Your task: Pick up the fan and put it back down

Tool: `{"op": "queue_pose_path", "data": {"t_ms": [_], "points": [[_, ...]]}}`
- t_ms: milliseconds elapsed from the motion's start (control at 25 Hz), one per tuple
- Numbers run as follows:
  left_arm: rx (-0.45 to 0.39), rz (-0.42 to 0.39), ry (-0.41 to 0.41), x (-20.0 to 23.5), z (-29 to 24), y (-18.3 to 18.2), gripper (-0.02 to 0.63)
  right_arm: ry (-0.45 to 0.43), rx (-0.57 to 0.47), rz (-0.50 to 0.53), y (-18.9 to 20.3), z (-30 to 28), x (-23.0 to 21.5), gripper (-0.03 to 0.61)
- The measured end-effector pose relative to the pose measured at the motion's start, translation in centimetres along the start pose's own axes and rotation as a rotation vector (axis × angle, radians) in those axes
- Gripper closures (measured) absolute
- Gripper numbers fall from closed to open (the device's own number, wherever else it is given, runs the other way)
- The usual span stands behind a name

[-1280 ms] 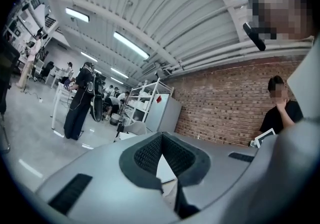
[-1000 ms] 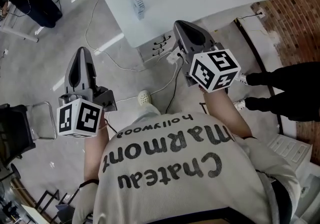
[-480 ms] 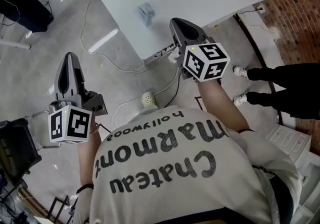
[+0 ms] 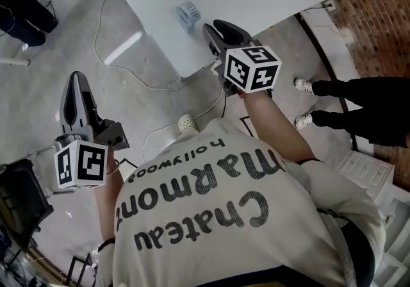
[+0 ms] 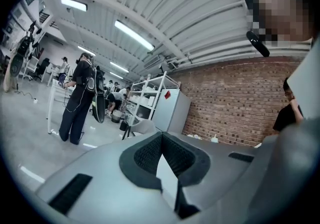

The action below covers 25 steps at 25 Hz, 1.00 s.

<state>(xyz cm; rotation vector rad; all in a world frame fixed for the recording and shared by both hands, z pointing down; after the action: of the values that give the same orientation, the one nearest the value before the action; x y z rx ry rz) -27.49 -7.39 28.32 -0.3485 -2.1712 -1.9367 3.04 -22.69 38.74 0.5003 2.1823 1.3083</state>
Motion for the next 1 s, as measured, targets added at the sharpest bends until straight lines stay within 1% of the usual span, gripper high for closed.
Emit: {"op": "queue_pose_path", "data": {"t_ms": [120, 280, 520, 800, 1000], "points": [[0.008, 0.004, -0.014, 0.5, 0.0, 0.4, 0.612, -0.010, 0.019, 0.009, 0.3, -0.7, -0.1, 0.411], [0.026, 0.018, -0.032, 1.3, -0.1, 1.2, 0.612, -0.017, 0.042, 0.027, 0.5, -1.9, 0.1, 0.374], [0.028, 0.028, -0.056, 2.3, 0.3, 1.8, 0.612, -0.018, 0.060, 0.032, 0.4, -3.7, 0.1, 0.336], [0.031, 0.041, -0.072, 3.0, 0.1, 2.0, 0.612, -0.004, 0.084, 0.086, 0.0, -5.1, 0.0, 0.318], [0.047, 0.045, -0.071, 3.2, 0.0, 2.4, 0.612, -0.001, 0.099, 0.099, -0.3, -6.3, -0.1, 0.310]]}}
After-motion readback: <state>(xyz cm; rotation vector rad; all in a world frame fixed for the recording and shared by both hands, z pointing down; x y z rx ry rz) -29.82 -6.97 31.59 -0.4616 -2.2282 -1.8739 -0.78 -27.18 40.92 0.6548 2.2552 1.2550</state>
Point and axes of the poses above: the fingertips, and each gripper's own axes: z backward along the fingers, x to its left, y out of its underside, the point moved 6 cm from there along z, backward along the fingers, and after that the axes turned 2 degrees about x, right-handed, at the moved point
